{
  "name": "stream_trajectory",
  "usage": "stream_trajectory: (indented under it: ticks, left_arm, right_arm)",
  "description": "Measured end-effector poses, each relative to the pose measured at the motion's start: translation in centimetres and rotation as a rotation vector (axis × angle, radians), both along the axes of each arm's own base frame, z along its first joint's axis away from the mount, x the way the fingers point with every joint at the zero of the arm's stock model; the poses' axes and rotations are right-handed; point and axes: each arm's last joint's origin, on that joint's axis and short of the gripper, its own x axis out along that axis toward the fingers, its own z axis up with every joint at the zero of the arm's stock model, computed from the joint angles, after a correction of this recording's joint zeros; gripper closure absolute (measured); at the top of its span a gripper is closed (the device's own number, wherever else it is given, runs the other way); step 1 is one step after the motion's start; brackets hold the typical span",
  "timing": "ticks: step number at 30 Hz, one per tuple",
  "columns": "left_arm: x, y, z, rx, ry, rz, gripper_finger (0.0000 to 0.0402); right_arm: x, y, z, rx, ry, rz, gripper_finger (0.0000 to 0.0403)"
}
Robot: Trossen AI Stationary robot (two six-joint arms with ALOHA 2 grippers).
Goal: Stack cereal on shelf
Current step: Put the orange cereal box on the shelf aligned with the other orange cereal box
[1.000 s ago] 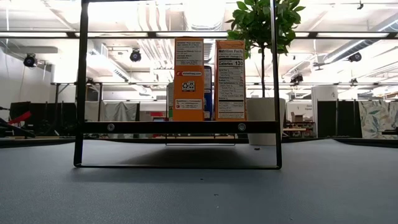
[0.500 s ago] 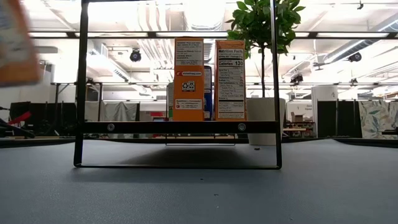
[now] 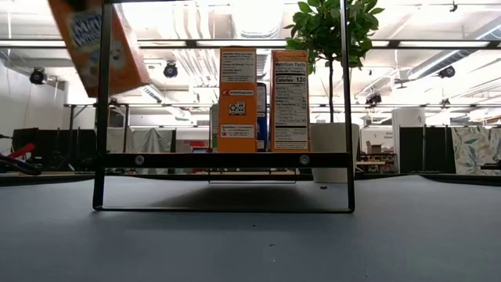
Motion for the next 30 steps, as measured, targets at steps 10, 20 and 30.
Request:
stream_trajectory:
  ticks: [10,20,30]
  left_arm:
    - [4.8,1.7,-1.4,0.172,0.097,-0.41,0.0261]
    - [8.1,0.7,-4.4,0.245,0.226,-0.594,0.0261]
    - [9.5,0.3,-5.7,0.201,0.23,-0.642,0.0261]
  right_arm:
    - [0.0,0.0,0.0,0.005,0.0,-0.001,0.0392]
    - [0.0,0.0,0.0,0.033,-0.001,-0.009,0.0392]
    - [0.0,0.0,-0.1,0.041,0.0,-0.012,0.0392]
